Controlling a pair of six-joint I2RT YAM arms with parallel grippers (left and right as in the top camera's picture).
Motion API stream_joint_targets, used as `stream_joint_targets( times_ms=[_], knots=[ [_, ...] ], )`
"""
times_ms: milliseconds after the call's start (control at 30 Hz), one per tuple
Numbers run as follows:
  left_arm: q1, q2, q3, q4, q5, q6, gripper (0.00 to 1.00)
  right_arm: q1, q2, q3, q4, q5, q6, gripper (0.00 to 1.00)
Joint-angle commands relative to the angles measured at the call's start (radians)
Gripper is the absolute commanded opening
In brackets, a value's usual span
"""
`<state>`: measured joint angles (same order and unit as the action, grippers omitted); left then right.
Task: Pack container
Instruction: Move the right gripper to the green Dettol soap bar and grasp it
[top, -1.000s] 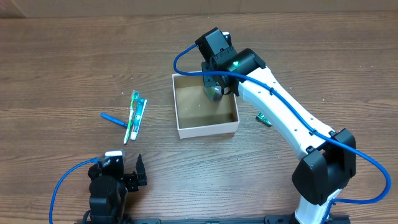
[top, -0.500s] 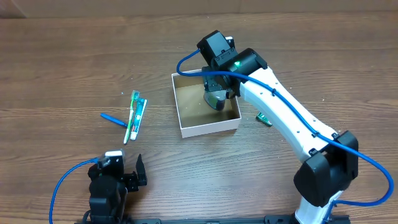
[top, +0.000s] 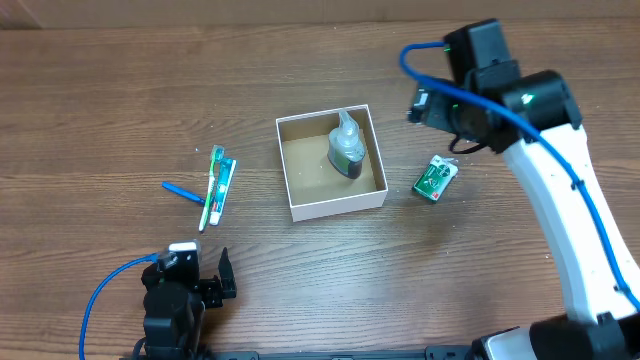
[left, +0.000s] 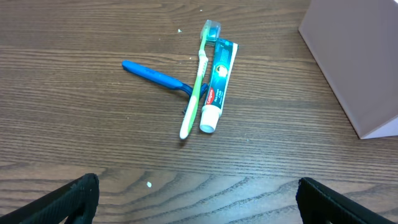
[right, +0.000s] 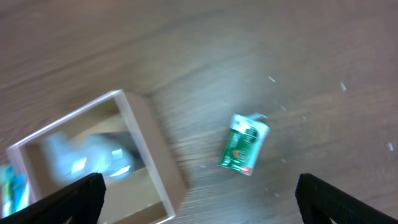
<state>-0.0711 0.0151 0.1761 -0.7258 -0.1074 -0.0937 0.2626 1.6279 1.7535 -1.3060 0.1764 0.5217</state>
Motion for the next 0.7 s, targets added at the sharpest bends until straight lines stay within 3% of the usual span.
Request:
stream_joint_targets(
  times_ms=[0, 200, 533, 667],
  knots=[
    [0.005, -0.01, -0.013, 0.0, 0.008, 0.016, 1.0, -0.111, 0.063, -0.137, 0.042, -0.103, 0.066, 0.93],
    [0.005, -0.01, -0.013, 0.0, 0.008, 0.016, 1.0, -0.159, 0.17, -0.355, 0.224, -0.195, 0.067, 0.87],
    [0.005, -0.01, -0.013, 0.0, 0.008, 0.016, 1.0, -0.159, 0.241, -0.562, 0.436, -0.259, 0.1, 0.85],
    [0.005, -0.01, -0.013, 0.0, 0.008, 0.016, 1.0, -0.159, 0.242, -0.595, 0.501, -0.257, 0.1, 0.78]
  ],
)
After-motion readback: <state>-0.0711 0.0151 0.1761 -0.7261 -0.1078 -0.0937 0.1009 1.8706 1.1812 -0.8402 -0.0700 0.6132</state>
